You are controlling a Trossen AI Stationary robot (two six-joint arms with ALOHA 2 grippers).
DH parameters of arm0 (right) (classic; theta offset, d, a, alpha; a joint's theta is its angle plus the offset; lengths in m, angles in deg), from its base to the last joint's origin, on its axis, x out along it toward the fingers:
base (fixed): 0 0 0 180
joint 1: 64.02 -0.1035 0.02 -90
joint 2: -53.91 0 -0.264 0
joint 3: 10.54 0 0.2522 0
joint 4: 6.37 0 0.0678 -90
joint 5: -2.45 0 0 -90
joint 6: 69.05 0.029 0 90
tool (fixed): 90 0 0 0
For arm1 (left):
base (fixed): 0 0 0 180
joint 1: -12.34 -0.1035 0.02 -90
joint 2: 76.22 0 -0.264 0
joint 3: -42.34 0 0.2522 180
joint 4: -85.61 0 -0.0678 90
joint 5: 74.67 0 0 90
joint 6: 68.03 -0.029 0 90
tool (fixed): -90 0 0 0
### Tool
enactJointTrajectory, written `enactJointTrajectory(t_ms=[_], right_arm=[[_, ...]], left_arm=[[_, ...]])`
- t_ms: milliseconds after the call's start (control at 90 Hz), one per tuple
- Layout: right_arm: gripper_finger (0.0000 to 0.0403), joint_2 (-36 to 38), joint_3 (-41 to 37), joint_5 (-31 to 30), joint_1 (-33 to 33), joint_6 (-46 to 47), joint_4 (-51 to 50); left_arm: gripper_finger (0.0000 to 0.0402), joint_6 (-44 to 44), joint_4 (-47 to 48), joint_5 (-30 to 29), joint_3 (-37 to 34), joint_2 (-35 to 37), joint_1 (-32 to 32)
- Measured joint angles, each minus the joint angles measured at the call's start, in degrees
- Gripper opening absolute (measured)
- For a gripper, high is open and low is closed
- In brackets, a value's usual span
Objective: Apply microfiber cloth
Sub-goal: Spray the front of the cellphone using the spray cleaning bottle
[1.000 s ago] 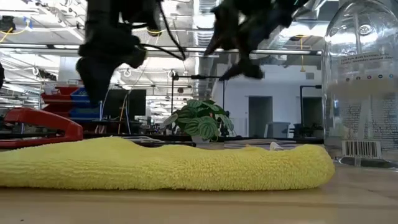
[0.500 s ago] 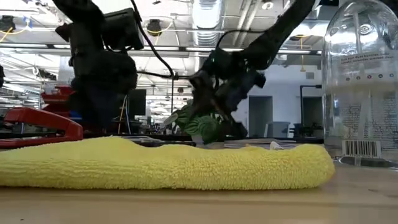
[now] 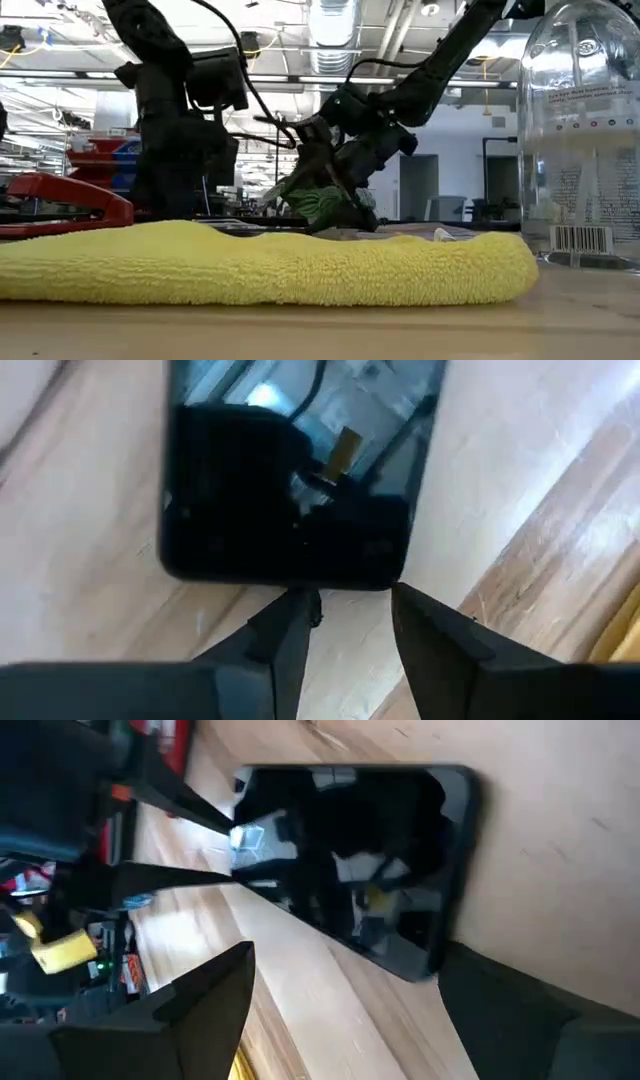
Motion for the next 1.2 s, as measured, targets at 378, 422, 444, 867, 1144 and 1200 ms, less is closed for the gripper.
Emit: enactJointTrajectory(t_ms=[378, 422, 444, 867, 1144, 1200], right_arm=[[0.029, -0.1, -0.1, 4.1, -0.4, 0.1, 3.8], [0.029, -0.1, -0.1, 8.2, -0.5, 0.4, 5.6], [0.029, 0.1, -0.1, 9.8, -0.6, 0.4, 5.9], [0.029, 3.5, 0.0, 8.0, 1.0, 6.7, 0.7], [0.029, 4.7, 0.1, 2.4, 5.6, 3.5, -9.1], [0.029, 4.7, 0.1, 1.8, 5.7, 1.9, -11.0]], left_arm=[[0.012, -5.3, -2.0, -1.0, -0.3, 0.0, 0.2], [0.0116, -6.4, -2.8, -1.0, -0.3, 0.0, 0.2], [0.0114, -6.8, -3.5, -1.2, -0.3, 0.0, 0.2], [0.0079, -7.0, -6.5, -2.9, -0.3, 2.7, 2.1], [0.005, 1.0, 0.1, -2.5, 1.2, 12.3, 2.1], [0.0041, 1.0, -1.7, -3.1, 0.4, 12.1, 1.7]])
